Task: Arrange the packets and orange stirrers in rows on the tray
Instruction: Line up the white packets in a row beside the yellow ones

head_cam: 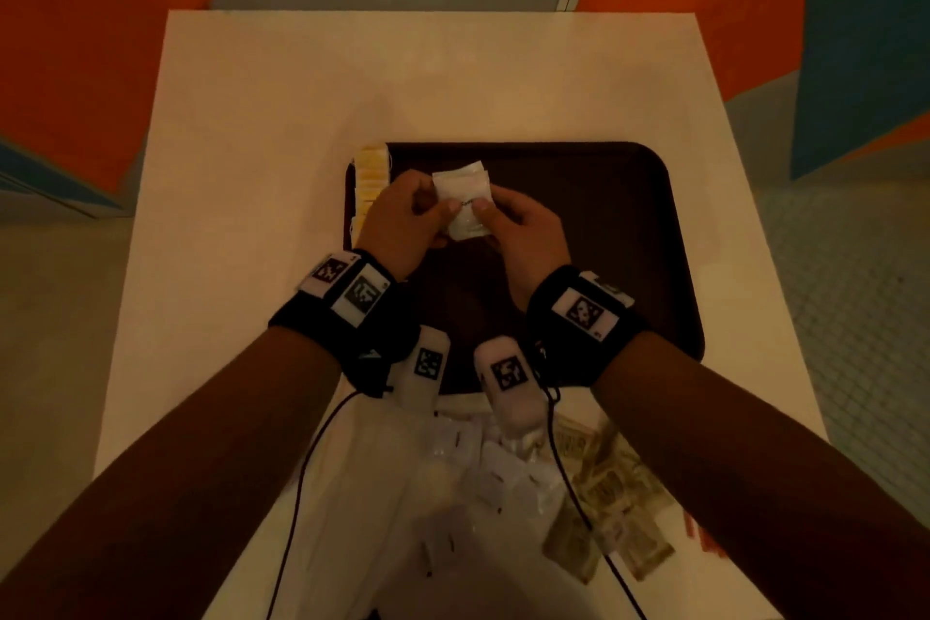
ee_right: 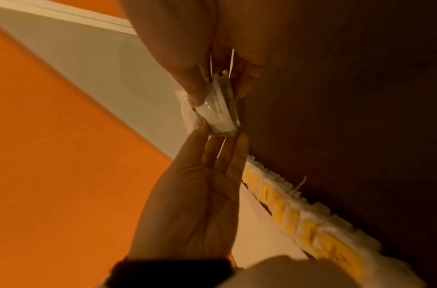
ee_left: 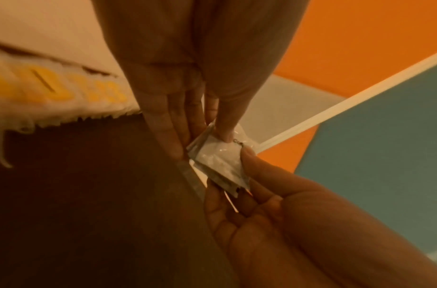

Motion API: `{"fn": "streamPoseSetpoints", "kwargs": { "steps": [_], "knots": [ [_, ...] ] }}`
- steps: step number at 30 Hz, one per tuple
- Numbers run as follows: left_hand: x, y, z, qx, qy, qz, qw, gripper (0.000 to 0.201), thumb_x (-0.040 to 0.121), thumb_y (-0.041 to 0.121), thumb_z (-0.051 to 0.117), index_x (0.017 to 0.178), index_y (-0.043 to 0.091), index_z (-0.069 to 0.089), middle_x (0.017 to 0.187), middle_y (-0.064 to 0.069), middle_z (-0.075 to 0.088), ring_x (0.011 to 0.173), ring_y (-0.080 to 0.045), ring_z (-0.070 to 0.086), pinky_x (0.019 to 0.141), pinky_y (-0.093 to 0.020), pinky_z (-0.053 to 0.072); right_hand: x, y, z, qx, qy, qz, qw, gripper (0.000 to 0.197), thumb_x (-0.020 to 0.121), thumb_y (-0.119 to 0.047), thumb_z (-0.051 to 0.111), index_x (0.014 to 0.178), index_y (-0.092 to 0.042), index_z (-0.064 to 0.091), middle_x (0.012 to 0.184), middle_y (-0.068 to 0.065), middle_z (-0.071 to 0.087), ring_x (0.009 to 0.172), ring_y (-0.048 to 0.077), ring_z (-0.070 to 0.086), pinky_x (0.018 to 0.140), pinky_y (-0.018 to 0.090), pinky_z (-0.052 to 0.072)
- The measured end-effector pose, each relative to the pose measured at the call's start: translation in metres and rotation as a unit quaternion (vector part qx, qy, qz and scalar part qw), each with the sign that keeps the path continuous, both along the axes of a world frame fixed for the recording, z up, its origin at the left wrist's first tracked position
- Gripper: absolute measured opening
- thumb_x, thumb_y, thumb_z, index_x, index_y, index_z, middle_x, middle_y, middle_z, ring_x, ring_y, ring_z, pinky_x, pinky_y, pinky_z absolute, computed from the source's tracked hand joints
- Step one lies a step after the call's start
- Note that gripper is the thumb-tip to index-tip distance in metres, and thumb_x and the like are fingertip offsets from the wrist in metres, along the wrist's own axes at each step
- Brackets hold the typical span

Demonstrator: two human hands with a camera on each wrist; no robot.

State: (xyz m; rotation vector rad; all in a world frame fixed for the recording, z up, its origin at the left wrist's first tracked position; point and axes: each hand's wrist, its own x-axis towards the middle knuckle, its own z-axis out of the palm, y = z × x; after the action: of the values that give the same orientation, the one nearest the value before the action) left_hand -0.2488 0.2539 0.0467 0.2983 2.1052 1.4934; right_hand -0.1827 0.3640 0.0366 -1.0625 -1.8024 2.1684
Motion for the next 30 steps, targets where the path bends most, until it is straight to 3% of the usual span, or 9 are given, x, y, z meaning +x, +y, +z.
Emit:
{"fn": "streamPoseSetpoints", "kwargs": {
  "steps": [4, 9, 13, 16, 19, 22, 24, 26, 30],
  "knots": [
    [-0.038, 0.017, -0.022, -0.06, 0.002, 0.009, 0.998, 0.023, 0.088, 0.022, 0.057, 0.102, 0.004, 0.057, 0.096, -0.01, 0.063, 0.086, -0.024, 0.064, 0.067, -0.032, 0.057, -0.035, 0.014, -0.026, -0.006, -0.045, 0.013, 0.999, 0.031, 0.083, -0.014, 0.064, 0.112, -0.003, 0.063, 0.11, 0.016, 0.067, 0.099, 0.027, 0.065, 0.092, 0.047, 0.051],
    [-0.066, 0.025, -0.038, -0.123, 0.022, -0.008, 0.992, 0.025, 0.088, 0.023, 0.058, 0.101, 0.003, 0.064, 0.092, -0.008, 0.065, 0.067, -0.017, 0.063, 0.058, -0.022, 0.056, -0.058, 0.018, -0.045, 0.08, -0.058, 0.066, 0.993, 0.032, 0.09, -0.019, 0.055, 0.12, -0.008, 0.058, 0.115, 0.014, 0.065, 0.101, 0.023, 0.062, 0.093, 0.041, 0.05],
    [-0.078, 0.029, -0.046, -0.171, 0.063, -0.042, 0.982, 0.027, 0.09, 0.026, 0.055, 0.075, 0.006, 0.063, 0.077, -0.014, 0.066, 0.069, -0.03, 0.064, 0.072, -0.045, 0.056, -0.074, 0.02, -0.054, 0.164, -0.079, 0.108, 0.977, 0.033, 0.094, -0.022, 0.046, 0.123, -0.011, 0.056, 0.115, 0.014, 0.065, 0.105, 0.025, 0.061, 0.096, 0.045, 0.048],
    [-0.085, 0.034, -0.051, -0.228, 0.107, -0.074, 0.965, 0.038, 0.091, 0.028, 0.052, 0.055, 0.013, 0.047, 0.057, -0.005, 0.046, 0.065, -0.03, 0.052, 0.062, -0.043, 0.047, -0.08, 0.023, -0.052, 0.219, -0.103, 0.137, 0.961, 0.033, 0.095, -0.024, 0.044, 0.123, -0.014, 0.057, 0.114, 0.012, 0.065, 0.105, 0.024, 0.06, 0.094, 0.039, 0.048],
    [-0.088, 0.038, -0.054, -0.274, 0.138, -0.079, 0.949, 0.026, 0.091, 0.029, 0.05, 0.077, 0.008, 0.058, 0.073, -0.004, 0.052, 0.071, -0.02, 0.048, 0.061, -0.029, 0.032, -0.081, 0.028, -0.057, 0.258, -0.117, 0.155, 0.946, 0.03, 0.093, -0.026, 0.047, 0.118, -0.014, 0.061, 0.113, 0.013, 0.065, 0.104, 0.026, 0.06, 0.091, 0.037, 0.048],
    [-0.086, 0.037, -0.059, -0.286, 0.148, -0.078, 0.944, 0.032, 0.09, 0.025, 0.05, 0.063, 0.009, 0.045, 0.064, -0.003, 0.045, 0.069, -0.024, 0.047, 0.056, -0.027, 0.028, -0.081, 0.029, -0.062, 0.301, -0.123, 0.165, 0.931, 0.028, 0.093, -0.026, 0.049, 0.11, -0.012, 0.064, 0.11, 0.017, 0.06, 0.098, 0.028, 0.058, 0.085, 0.031, 0.044],
    [-0.084, 0.038, -0.061, -0.281, 0.164, -0.089, 0.941, 0.031, 0.09, 0.021, 0.05, 0.065, 0.004, 0.048, 0.068, -0.015, 0.049, 0.077, -0.034, 0.051, 0.061, -0.034, 0.032, -0.081, 0.03, -0.063, 0.314, -0.133, 0.167, 0.925, 0.027, 0.092, -0.027, 0.05, 0.11, -0.011, 0.064, 0.108, 0.017, 0.055, 0.095, 0.027, 0.056, 0.08, 0.025, 0.039],
    [-0.082, 0.039, -0.059, -0.286, 0.177, -0.092, 0.937, 0.028, 0.091, 0.02, 0.047, 0.083, -0.005, 0.057, 0.088, -0.027, 0.058, 0.089, -0.039, 0.055, 0.072, -0.041, 0.039, -0.079, 0.031, -0.063, 0.314, -0.133, 0.168, 0.925, 0.028, 0.091, -0.028, 0.052, 0.111, -0.012, 0.063, 0.104, 0.016, 0.058, 0.092, 0.025, 0.057, 0.076, 0.024, 0.039],
    [-0.076, 0.039, -0.058, -0.292, 0.172, -0.119, 0.933, 0.022, 0.092, 0.01, 0.043, 0.095, -0.003, 0.061, 0.103, -0.022, 0.063, 0.097, -0.034, 0.057, 0.077, -0.033, 0.04, -0.075, 0.032, -0.062, 0.318, -0.129, 0.178, 0.922, 0.028, 0.088, -0.028, 0.056, 0.111, -0.013, 0.061, 0.102, 0.014, 0.06, 0.09, 0.023, 0.058, 0.075, 0.029, 0.045]
  ]
}}
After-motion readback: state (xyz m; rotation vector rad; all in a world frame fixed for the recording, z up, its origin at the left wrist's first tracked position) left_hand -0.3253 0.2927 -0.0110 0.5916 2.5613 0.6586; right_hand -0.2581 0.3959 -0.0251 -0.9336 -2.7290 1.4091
